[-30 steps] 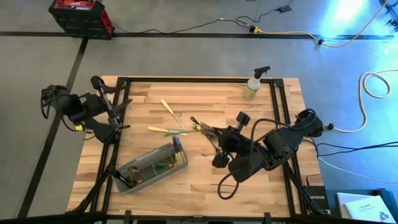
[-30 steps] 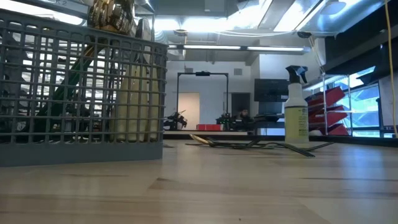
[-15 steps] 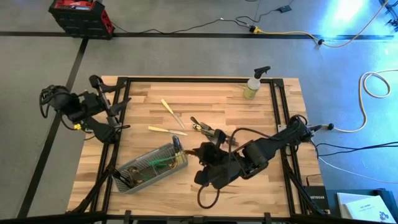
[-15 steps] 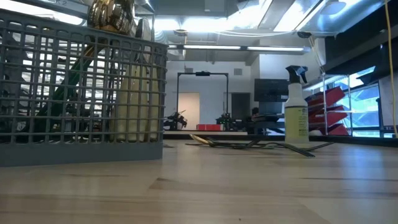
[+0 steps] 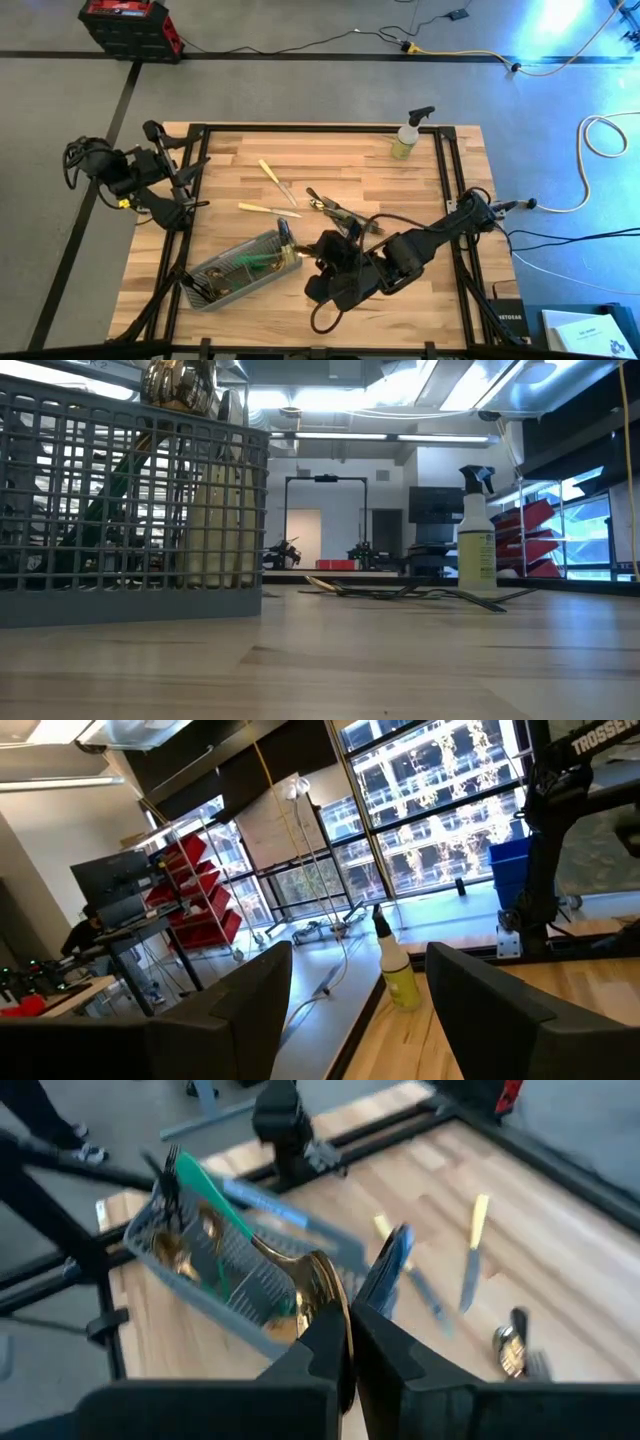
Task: Sort silverware
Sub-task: Put the spoon into the silverware tray
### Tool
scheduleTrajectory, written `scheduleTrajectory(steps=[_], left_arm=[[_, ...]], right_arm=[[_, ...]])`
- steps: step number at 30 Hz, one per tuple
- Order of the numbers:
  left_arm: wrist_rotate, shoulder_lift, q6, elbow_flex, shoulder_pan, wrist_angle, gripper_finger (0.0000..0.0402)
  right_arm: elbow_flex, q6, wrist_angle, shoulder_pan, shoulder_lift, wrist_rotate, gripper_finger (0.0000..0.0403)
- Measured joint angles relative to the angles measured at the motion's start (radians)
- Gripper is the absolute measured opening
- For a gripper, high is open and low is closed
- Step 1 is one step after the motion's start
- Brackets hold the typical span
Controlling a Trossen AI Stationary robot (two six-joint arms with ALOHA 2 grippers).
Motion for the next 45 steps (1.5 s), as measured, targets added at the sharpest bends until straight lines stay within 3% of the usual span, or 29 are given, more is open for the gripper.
scheduleTrajectory(steps=[8,18,25,29,36,39,45], left_arm=[[0.003,0.002,0.0,0.0,0.001,-0.004,0.0215],[0.004,0.002,0.0,0.0,0.001,-0.051,0.0215],[0.004,0.004,0.0,0.0,0.001,-0.052,0.0215],[0.004,0.004,0.0,0.0,0.001,-0.052,0.0215],[0.004,0.004,0.0,0.0,0.001,-0.053,0.0215],[0.004,0.004,0.0,0.0,0.001,-0.061,0.0215],[0.004,0.004,0.0,0.0,0.001,-0.078,0.0215]], right_arm=[[0.0,0.15,0.074,-0.024,0.006,-0.086,0.0],[0.0,0.204,0.345,-0.021,0.006,-0.145,0.0],[0.0,0.298,0.361,-0.039,0.015,-0.181,0.0],[0.001,0.37,0.39,-0.063,0.028,-0.259,0.0],[0.0,0.632,0.374,-0.104,0.075,-0.33,0.0],[0.0,0.666,0.373,-0.118,0.085,-0.373,0.0],[0.0,0.653,0.343,-0.12,0.092,-0.36,0.0]])
